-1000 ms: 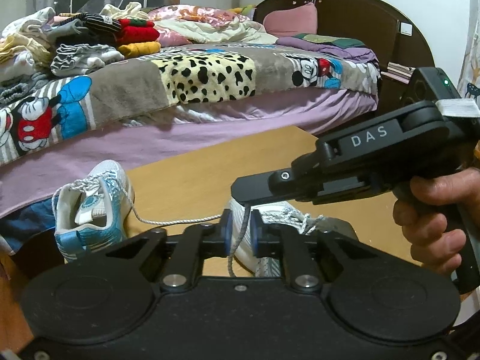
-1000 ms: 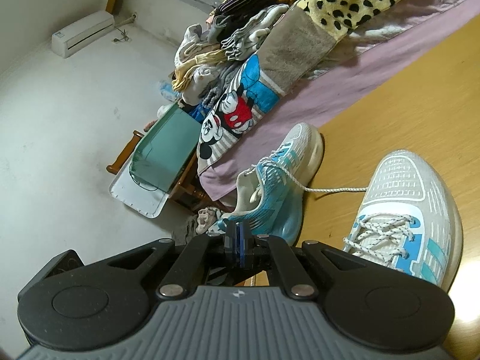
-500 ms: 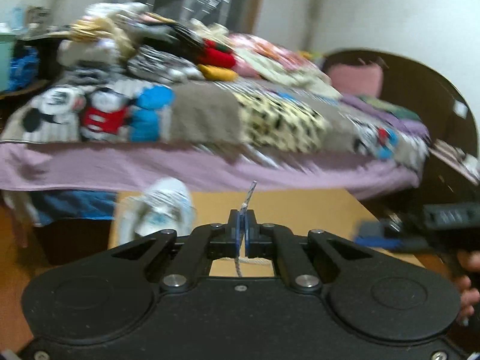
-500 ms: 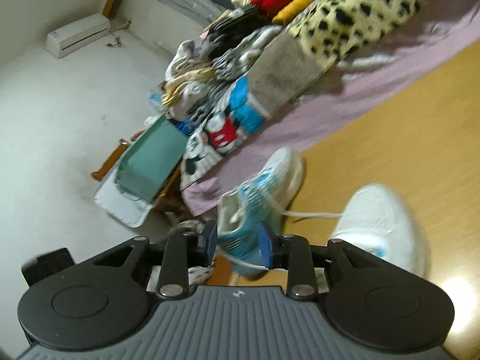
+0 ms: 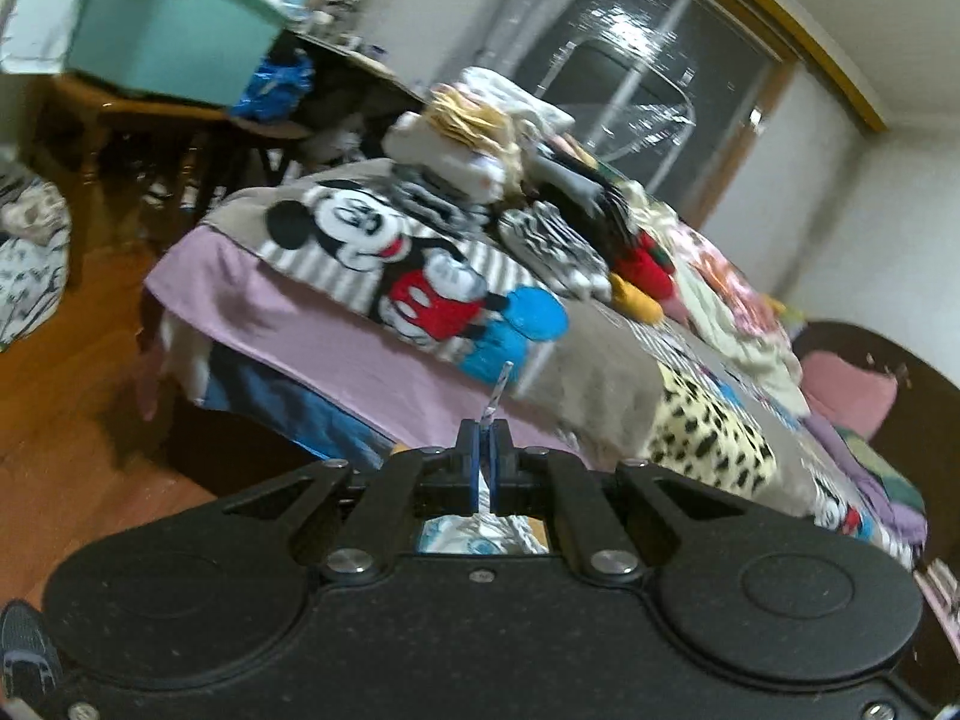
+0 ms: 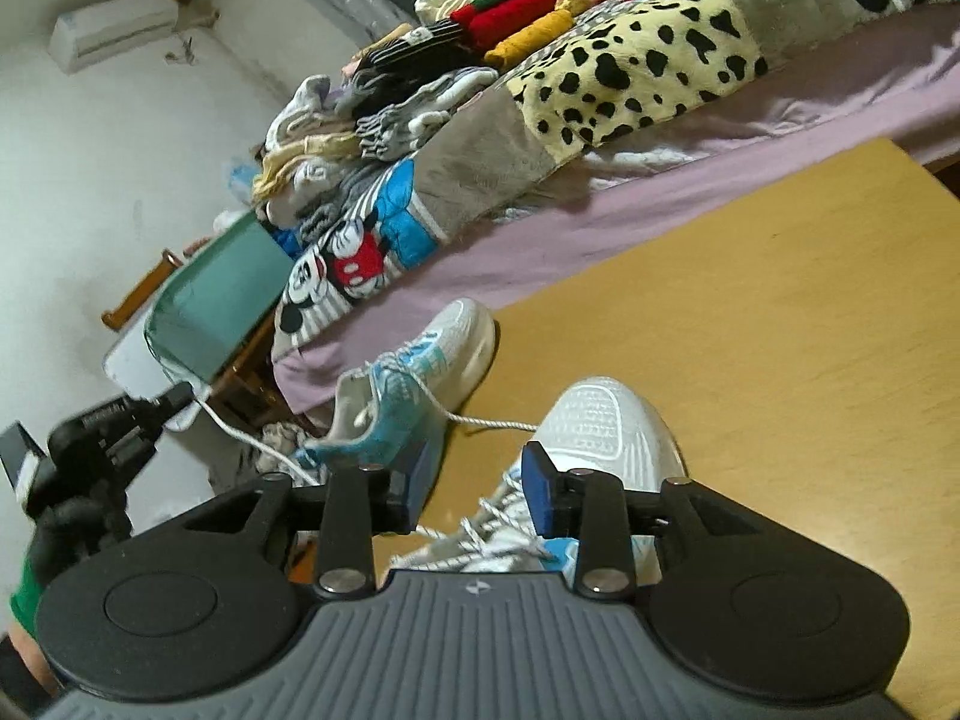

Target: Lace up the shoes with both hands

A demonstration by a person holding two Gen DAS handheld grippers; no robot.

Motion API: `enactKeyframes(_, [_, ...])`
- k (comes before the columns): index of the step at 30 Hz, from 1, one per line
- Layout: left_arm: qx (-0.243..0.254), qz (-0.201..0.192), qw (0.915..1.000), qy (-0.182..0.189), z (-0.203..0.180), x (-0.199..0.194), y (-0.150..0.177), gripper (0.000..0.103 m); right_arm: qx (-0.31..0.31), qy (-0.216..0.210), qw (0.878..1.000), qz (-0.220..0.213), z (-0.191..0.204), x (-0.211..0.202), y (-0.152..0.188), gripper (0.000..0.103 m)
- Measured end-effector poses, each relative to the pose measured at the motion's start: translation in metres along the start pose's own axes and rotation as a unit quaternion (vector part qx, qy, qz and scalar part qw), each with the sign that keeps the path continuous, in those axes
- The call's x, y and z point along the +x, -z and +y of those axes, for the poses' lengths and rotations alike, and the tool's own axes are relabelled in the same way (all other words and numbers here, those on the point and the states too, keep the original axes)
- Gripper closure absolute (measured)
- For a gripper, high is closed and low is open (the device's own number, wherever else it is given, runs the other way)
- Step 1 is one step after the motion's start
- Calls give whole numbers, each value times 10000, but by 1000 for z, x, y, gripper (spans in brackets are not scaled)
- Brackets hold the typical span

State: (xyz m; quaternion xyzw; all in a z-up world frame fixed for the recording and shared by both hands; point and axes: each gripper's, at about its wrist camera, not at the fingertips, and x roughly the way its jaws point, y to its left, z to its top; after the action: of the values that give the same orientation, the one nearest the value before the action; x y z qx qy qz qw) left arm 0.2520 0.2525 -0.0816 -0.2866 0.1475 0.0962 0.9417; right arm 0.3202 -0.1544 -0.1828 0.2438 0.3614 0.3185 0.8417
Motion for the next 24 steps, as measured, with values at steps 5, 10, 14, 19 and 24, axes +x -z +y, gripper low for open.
enactKeyframes(5, [118, 17, 9999, -106, -8, -2, 4, 102, -28, 151, 9998, 107, -3, -8, 4, 66])
enactKeyframes(10, [633, 177, 9978, 36, -33, 6, 22, 102, -136, 188, 9991, 352, -2, -11, 13, 65])
enactKeyframes(14, [1250, 410, 9906, 380, -63, 16, 45, 102, -470, 178, 9968, 614, 6, -9, 20, 65])
enactKeyframes(19, [2086, 834, 9691, 1024, -105, 27, 83, 102, -966, 236, 9914, 846, 16, -8, 28, 65])
enactKeyframes(24, [2861, 1315, 9324, 1775, -139, 29, 126, 102, -1038, 251, 9904, 878, 15, -8, 32, 81])
